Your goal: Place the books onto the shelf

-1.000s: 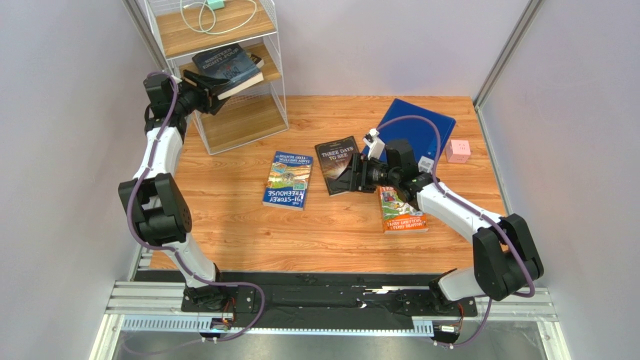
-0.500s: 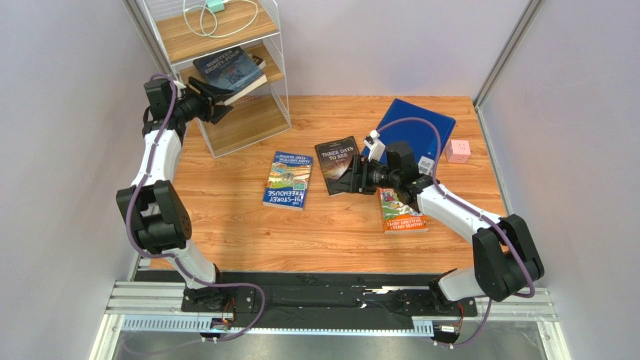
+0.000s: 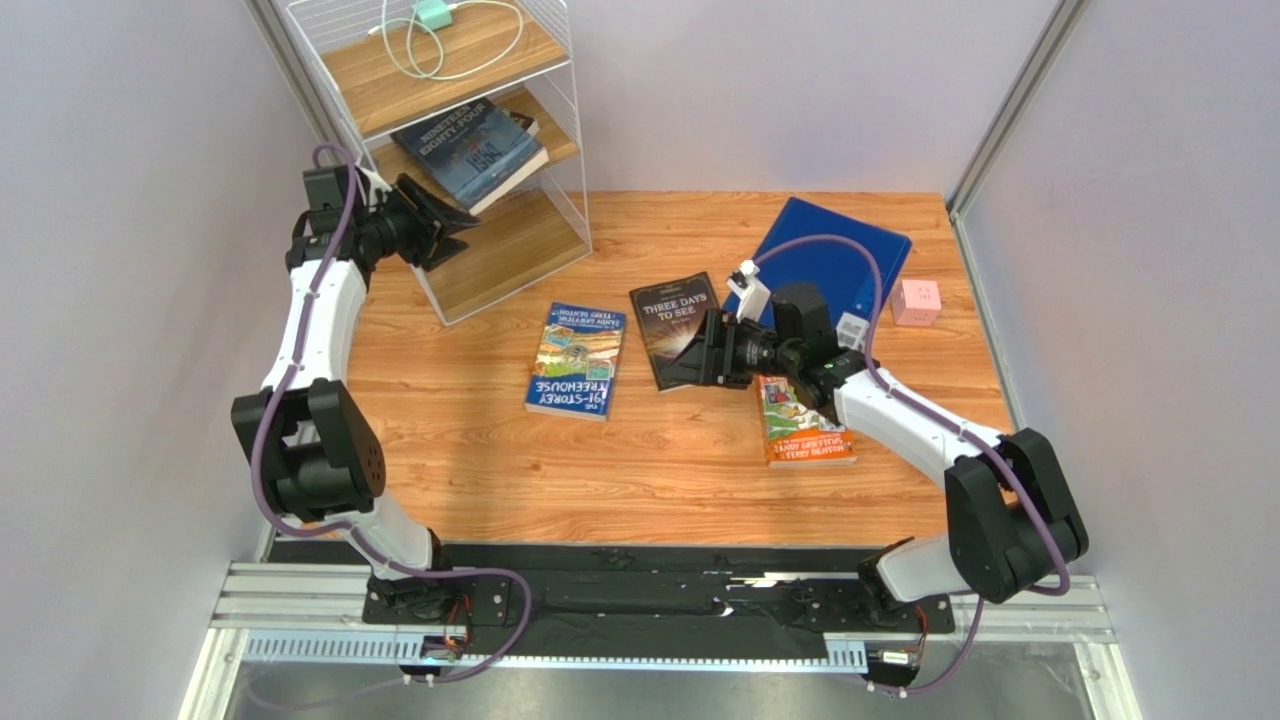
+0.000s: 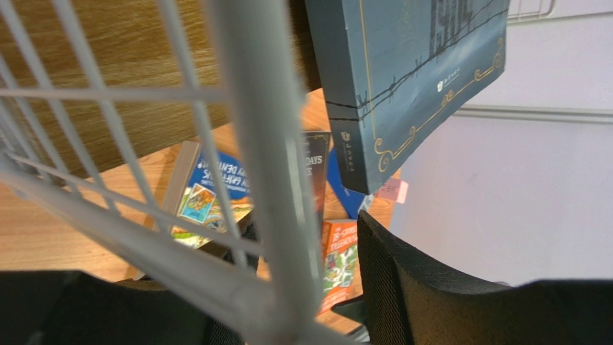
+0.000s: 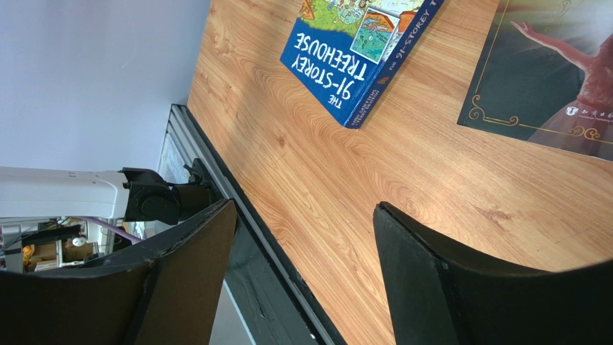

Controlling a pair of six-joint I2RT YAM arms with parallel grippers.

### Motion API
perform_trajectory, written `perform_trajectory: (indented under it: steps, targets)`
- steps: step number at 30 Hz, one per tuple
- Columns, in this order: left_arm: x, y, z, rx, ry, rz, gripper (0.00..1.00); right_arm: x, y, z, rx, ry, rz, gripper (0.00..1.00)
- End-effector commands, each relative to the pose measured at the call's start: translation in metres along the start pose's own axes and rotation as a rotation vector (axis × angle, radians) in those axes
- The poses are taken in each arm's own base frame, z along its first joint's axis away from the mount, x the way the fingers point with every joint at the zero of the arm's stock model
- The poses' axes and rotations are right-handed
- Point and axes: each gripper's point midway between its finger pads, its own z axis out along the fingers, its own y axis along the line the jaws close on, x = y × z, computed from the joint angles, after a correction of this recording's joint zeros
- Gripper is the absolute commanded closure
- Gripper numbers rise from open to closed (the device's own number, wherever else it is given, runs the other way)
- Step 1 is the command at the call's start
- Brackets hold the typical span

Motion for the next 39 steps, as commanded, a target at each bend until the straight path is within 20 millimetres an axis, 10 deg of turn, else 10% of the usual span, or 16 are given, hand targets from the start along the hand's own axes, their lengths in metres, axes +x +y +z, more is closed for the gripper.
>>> perform_trajectory:
  steps: [1, 13, 25, 29, 39]
  targets:
    - [0.013, -0.017, -0.017, 0.014, -0.026, 0.172, 0.44, -0.007, 0.012, 0.0, -0.045, -0.027, -0.036, 0.25]
    - [-0.014, -0.015, -0.056, -0.058, -0.159, 0.209, 0.43, -0.002, 0.007, 0.002, -0.039, -0.012, -0.034, 0.25]
    - [0.009, -0.031, -0.096, -0.071, -0.26, 0.488, 0.59, 0.003, 0.002, 0.007, -0.043, -0.002, -0.019, 0.25]
    - [0.017, -0.024, -0.089, -0.151, -0.252, 0.573, 1.0, 0.004, 0.003, 0.008, -0.044, 0.001, -0.019, 0.25]
    - [0.027, -0.02, -0.033, -0.281, -0.148, 0.693, 1.0, 0.003, 0.002, 0.007, -0.033, -0.002, -0.028, 0.25]
